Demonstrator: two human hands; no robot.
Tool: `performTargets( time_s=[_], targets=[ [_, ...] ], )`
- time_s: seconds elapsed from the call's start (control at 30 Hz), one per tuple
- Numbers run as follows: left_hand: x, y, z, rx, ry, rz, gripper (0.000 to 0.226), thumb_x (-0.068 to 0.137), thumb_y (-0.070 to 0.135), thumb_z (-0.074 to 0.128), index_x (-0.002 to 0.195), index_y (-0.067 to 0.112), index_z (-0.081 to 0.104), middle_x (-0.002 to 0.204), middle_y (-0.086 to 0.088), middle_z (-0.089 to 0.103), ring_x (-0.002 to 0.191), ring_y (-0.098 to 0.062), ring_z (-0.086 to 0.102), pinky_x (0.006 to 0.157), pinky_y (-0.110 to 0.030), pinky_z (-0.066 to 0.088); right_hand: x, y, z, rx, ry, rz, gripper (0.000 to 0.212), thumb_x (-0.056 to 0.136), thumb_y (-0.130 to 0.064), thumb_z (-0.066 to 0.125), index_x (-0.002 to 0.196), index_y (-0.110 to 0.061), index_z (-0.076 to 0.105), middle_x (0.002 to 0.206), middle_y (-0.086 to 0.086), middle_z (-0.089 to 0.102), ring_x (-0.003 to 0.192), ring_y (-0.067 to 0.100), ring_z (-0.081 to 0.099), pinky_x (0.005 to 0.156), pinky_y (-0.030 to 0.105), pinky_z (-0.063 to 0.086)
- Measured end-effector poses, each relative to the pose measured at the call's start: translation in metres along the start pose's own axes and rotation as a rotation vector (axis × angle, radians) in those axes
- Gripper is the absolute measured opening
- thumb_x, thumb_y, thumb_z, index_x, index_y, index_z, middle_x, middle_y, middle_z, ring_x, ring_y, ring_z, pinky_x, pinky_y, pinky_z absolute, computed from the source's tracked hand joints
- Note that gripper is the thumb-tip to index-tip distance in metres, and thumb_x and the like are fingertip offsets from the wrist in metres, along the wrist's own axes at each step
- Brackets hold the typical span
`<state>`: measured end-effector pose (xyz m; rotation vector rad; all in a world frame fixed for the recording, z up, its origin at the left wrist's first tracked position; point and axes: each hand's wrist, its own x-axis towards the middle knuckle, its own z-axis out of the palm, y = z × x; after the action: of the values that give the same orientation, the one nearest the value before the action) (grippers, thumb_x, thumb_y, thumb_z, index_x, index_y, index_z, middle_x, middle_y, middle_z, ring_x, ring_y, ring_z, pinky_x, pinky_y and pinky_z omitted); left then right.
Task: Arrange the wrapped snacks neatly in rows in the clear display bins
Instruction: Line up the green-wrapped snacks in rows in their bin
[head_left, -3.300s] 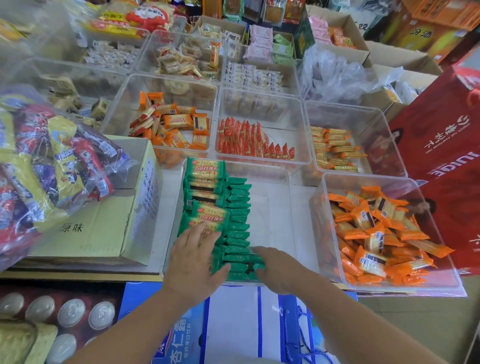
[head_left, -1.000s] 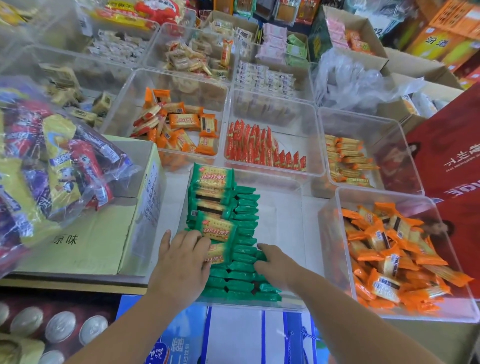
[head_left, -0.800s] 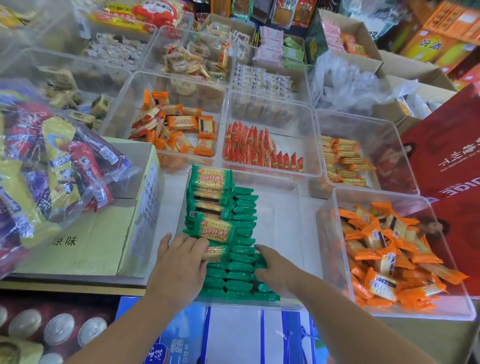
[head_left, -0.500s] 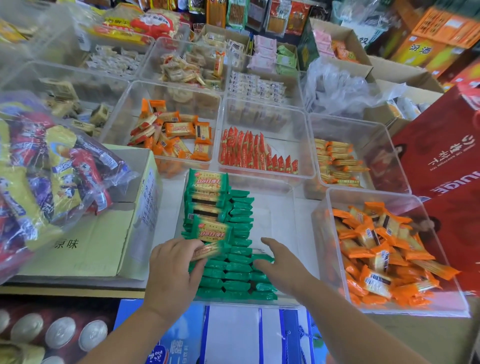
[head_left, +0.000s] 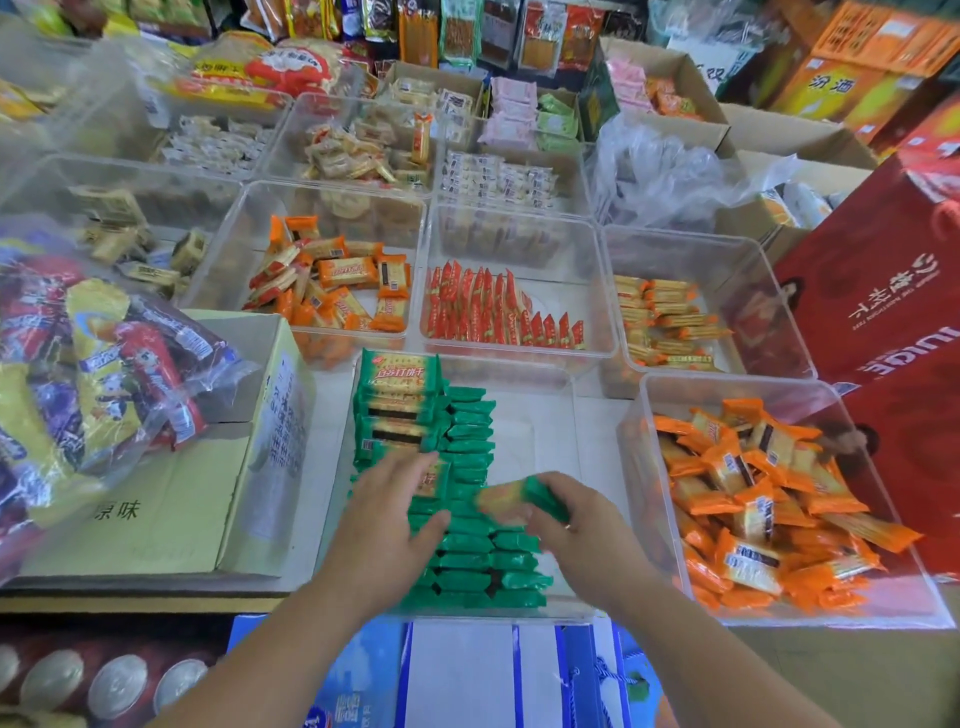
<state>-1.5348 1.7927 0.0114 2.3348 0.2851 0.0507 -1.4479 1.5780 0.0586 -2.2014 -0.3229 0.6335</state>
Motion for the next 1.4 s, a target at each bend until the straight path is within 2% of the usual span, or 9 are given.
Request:
performTargets(
  time_s=[0.13, 0.3, 0.47, 0.67, 0.83, 0.97, 1.1, 1.23, 1.4],
  targets=[
    [0.040, -0.010, -0.010, 0.326, 0.007, -0.043, 0.074, 0.085, 0.036, 0.077, 0.149, 0.016, 0.045, 0.155, -0.009, 0.037, 0.141, -0.031, 0.036, 0.116, -0.047, 0.034, 0.021, 0.009, -0.016, -0.307, 0.162, -0.067, 0.020, 0.097, -0.024, 0.061, 0.114, -0.036, 0.061, 0.096, -0.012, 0.064, 0.073, 0.003, 0.057, 0.060, 0.013, 0.042],
    [0.063, -0.020, -0.005, 0.592, -0.098, -0.035, 0.097, 0.079, 0.060, 0.074, 0.155, 0.017, 0.030, 0.158, -0.011, 0.026, 0.146, -0.031, 0.026, 0.123, -0.049, 0.019, 0.055, 0.012, -0.007, -0.620, -0.011, -0.052, 0.033, 0.097, -0.013, 0.054, 0.126, -0.026, 0.061, 0.117, 0.000, 0.060, 0.096, 0.021, 0.061, 0.081, 0.031, 0.051],
    [0.060, -0.024, -0.002, 0.552, -0.016, 0.001, 0.083, 0.070, 0.054, 0.084, 0.136, 0.019, 0.048, 0.147, -0.008, 0.033, 0.121, -0.028, 0.048, 0.107, -0.046, 0.042, 0.081, 0.025, 0.023, -0.712, -0.178, 0.062, 0.035, 0.091, -0.002, 0.053, 0.122, -0.017, 0.058, 0.113, 0.006, 0.054, 0.093, 0.028, 0.061, 0.075, 0.034, 0.051],
    [0.061, -0.029, -0.007, 0.626, 0.012, 0.033, 0.083, 0.066, 0.059, 0.084, 0.133, 0.022, 0.052, 0.123, 0.002, 0.056, 0.109, -0.024, 0.050, 0.092, -0.043, 0.043, 0.093, 0.043, 0.049, -0.698, -0.375, 0.127, 0.028, 0.096, -0.012, 0.049, 0.123, -0.012, 0.055, 0.119, 0.011, 0.056, 0.104, 0.030, 0.058, 0.080, 0.031, 0.046],
    [0.057, -0.030, -0.014, 0.699, -0.082, 0.070, 0.051, 0.070, 0.059, 0.080, 0.105, 0.024, 0.068, 0.108, 0.005, 0.058, 0.110, -0.023, 0.049, 0.093, -0.041, 0.037, 0.086, 0.038, 0.045, -0.632, -0.385, 0.150, 0.055, 0.099, -0.033, 0.045, 0.151, -0.014, 0.038, 0.147, 0.010, 0.047, 0.132, 0.028, 0.045, 0.109, 0.035, 0.040],
    [0.046, -0.029, -0.018, 0.569, -0.132, 0.104, 0.041, 0.078, 0.039, 0.083, 0.111, 0.020, 0.067, 0.108, 0.003, 0.061, 0.105, -0.024, 0.057, 0.089, -0.040, 0.043, 0.066, 0.028, 0.035, -0.563, -0.198, 0.071, 0.059, 0.098, -0.040, 0.051, 0.153, -0.025, 0.033, 0.151, 0.000, 0.044, 0.136, 0.021, 0.041, 0.111, 0.034, 0.038],
    [0.023, -0.017, -0.017, 0.201, 0.060, 0.096, 0.046, 0.073, 0.020, 0.090, 0.114, 0.015, 0.070, 0.105, 0.003, 0.068, 0.097, -0.019, 0.062, 0.081, -0.035, 0.053, 0.043, 0.003, 0.026, -0.289, -0.080, -0.100, 0.074, 0.086, -0.057, 0.066, 0.150, -0.042, 0.032, 0.144, -0.025, 0.040, 0.130, 0.000, 0.040, 0.105, 0.017, 0.033],
    [0.000, 0.002, -0.010, -0.191, -0.009, 0.054, 0.036, 0.076, 0.040, 0.081, 0.109, 0.035, 0.067, 0.099, 0.021, 0.062, 0.094, -0.002, 0.059, 0.079, -0.020, 0.046, 0.021, -0.016, 0.020, -0.114, -0.230, -0.261, 0.074, 0.084, -0.047, 0.076, 0.147, -0.043, 0.038, 0.140, -0.030, 0.042, 0.126, -0.016, 0.038, 0.105, 0.009, 0.034],
    [-0.015, 0.009, 0.004, -0.179, -0.121, 0.139, 0.043, 0.073, 0.059, 0.072, 0.111, 0.044, 0.060, 0.106, 0.026, 0.057, 0.100, -0.001, 0.056, 0.084, -0.026, 0.047, 0.002, -0.008, 0.020, 0.025, -0.323, -0.187, 0.040, 0.089, -0.026, 0.072, 0.122, -0.040, 0.055, 0.112, -0.020, 0.062, 0.105, 0.007, 0.060, 0.086, 0.028, 0.055]
  ],
)
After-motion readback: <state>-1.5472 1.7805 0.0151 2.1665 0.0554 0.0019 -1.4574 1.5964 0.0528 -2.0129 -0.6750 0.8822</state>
